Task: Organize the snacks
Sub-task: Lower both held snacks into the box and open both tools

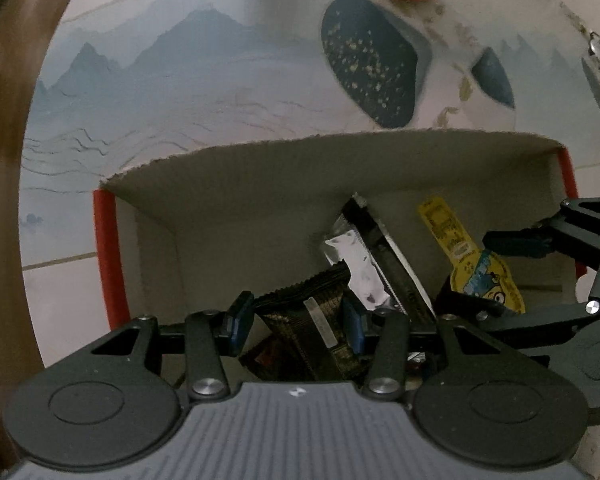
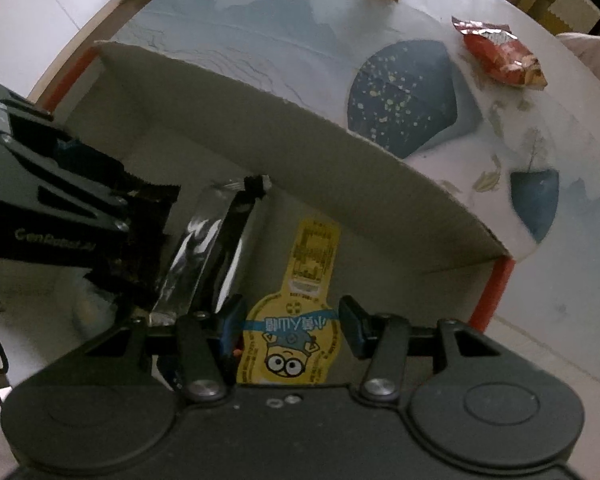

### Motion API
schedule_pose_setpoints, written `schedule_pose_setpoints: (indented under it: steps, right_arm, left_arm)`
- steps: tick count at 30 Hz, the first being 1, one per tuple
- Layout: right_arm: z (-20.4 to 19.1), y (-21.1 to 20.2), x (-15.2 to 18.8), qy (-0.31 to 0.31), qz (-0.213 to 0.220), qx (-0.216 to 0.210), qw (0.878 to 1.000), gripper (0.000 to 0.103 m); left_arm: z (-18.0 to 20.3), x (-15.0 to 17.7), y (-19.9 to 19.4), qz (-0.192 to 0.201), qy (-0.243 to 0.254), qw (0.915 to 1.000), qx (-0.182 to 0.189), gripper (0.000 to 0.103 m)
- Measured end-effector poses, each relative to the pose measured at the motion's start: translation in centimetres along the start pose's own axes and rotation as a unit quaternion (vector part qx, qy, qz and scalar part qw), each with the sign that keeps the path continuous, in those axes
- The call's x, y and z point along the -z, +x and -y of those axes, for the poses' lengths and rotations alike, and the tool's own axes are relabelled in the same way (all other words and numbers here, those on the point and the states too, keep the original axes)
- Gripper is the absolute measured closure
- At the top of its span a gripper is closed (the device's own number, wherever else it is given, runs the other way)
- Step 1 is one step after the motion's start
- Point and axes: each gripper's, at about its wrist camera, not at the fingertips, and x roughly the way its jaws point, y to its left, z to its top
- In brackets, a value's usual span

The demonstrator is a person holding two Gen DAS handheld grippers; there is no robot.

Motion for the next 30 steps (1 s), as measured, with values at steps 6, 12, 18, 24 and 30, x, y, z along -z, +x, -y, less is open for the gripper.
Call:
schedule_pose_setpoints:
  steps: [6,12,18,24,30]
  right_arm:
    - [0.5,0.1,0.0,0.023,0.006,-0.019,1.0,0.051]
    - [0.5,-0.4,0.4,0.049,0.021,-0.029,0.998,0.045]
    - [0.3,-2.1,1.5,0.072,0.041,-0.03,0.996,0.042]
    - [0.1,-4.8,3.1,0.095,0.071,-0.038,0.992,0.026]
    - [-0.6,-8.4,4.6,0.107,0.115,-0.038,0.987,0.016]
  left_arm:
    - [-0.2,-0.2,0.3,-0.009,-0.002,1.0,0.001,0.056]
    - [-0.3,0.2,-0.6,-0.001,-0.005,1.0,0.008,0.055]
    - [-0.2,1.5,-2.3,0.024,-0.003,0.9995,0.018,0.046]
    - [0.0,3.0,-5.0,0.055,0.002,0.9978,0.037,0.045]
    - [0.3,4.6,-8.5,0.101,0.014,0.9941,0.035,0.045]
